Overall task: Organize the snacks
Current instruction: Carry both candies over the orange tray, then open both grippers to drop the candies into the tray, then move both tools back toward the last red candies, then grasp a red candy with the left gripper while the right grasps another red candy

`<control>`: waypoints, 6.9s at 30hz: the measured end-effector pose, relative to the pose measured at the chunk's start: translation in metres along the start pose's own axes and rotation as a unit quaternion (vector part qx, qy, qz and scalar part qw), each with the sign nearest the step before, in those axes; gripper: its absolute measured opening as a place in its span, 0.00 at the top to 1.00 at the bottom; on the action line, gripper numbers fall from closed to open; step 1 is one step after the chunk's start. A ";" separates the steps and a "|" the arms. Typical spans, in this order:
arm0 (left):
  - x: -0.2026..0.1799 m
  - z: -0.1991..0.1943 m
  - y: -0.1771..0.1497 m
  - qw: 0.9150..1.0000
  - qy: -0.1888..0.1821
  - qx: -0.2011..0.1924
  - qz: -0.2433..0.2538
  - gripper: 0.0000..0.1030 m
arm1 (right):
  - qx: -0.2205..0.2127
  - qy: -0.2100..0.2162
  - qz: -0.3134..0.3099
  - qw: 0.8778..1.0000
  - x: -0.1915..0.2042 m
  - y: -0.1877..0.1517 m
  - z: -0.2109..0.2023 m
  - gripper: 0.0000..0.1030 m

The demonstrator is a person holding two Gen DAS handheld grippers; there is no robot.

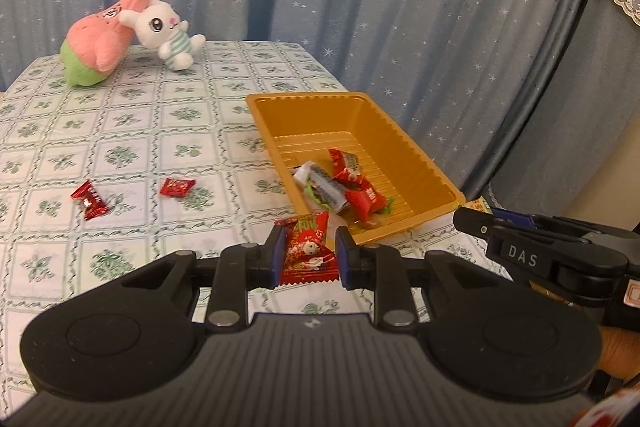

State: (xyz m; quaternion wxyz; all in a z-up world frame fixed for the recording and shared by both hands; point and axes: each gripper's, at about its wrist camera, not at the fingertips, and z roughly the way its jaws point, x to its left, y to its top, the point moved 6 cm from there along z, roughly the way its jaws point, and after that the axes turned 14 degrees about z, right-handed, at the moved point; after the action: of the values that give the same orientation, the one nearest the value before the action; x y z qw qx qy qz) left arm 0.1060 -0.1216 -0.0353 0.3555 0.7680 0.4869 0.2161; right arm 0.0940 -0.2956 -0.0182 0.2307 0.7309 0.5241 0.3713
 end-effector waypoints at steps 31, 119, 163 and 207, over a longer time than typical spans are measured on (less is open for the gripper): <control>-0.018 0.084 0.055 1.000 -0.021 0.000 0.014 0.77 | 0.009 0.008 0.013 1.000 -0.026 0.056 0.066 0.75; 0.112 -0.077 -0.057 0.989 0.124 0.004 -0.087 0.37 | 0.080 0.082 0.023 0.993 0.076 -0.032 -0.002 0.36; 0.230 0.062 -0.074 0.992 0.111 0.054 -0.038 0.52 | 0.088 0.107 -0.168 0.976 0.188 -0.054 0.175 0.38; 0.230 0.125 -0.059 0.993 0.115 0.036 -0.011 0.79 | 0.086 0.101 -0.131 0.982 0.190 -0.065 0.205 0.83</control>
State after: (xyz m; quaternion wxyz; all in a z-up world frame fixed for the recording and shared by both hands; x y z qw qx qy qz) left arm 0.2554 0.0600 -0.1646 0.2713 0.7451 0.5404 0.2813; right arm 0.2492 -0.0840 -0.1349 0.1599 0.6315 0.6659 0.3636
